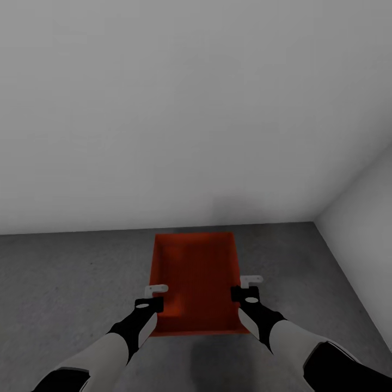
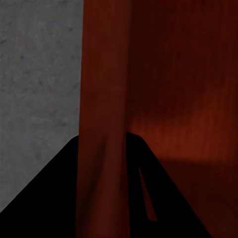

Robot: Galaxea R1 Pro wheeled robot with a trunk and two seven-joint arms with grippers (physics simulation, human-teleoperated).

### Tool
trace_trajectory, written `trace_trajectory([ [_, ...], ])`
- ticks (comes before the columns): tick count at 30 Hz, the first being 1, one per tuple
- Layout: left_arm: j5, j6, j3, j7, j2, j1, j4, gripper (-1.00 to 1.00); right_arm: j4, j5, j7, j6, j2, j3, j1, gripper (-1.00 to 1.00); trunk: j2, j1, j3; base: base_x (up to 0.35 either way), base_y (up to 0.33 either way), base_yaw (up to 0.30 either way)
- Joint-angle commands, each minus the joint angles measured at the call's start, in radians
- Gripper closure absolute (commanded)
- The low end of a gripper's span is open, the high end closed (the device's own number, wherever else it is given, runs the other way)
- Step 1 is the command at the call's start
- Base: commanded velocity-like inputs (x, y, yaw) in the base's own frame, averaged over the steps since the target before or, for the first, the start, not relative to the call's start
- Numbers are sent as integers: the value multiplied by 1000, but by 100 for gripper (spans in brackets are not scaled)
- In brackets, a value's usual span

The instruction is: Move the two storage containers from the living room to the garage. In the garage, place one container on the floor and stack the other container on top of it (either order is fine).

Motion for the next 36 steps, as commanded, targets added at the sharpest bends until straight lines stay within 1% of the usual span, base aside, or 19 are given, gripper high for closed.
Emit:
trace_trajectory([
  [1,-13,7,13,52,1,0,-4,100,64,-13,-24,-8,-13,-13,-1,100,0,0,-1,0,0,0],
  [13,-13,7,13,53,1,0,-4,100,64,-13,-24,-8,-13,-14,-1,100,0,0,-1,0,0,0],
  [22,-13,7,14,54,1,0,-4,100,64,-13,-24,-8,-13,-14,-1,100,-63,34,-29,0,0,0],
  [28,-13,7,14,54,1,0,-5,100,64,-13,-24,-7,-13,-13,-1,100,-63,34,-29,0,0,0],
  [36,-13,7,14,53,2,0,-5,100,64,-13,-24,-7,-13,-13,-1,100,-119,65,-55,0,0,0],
])
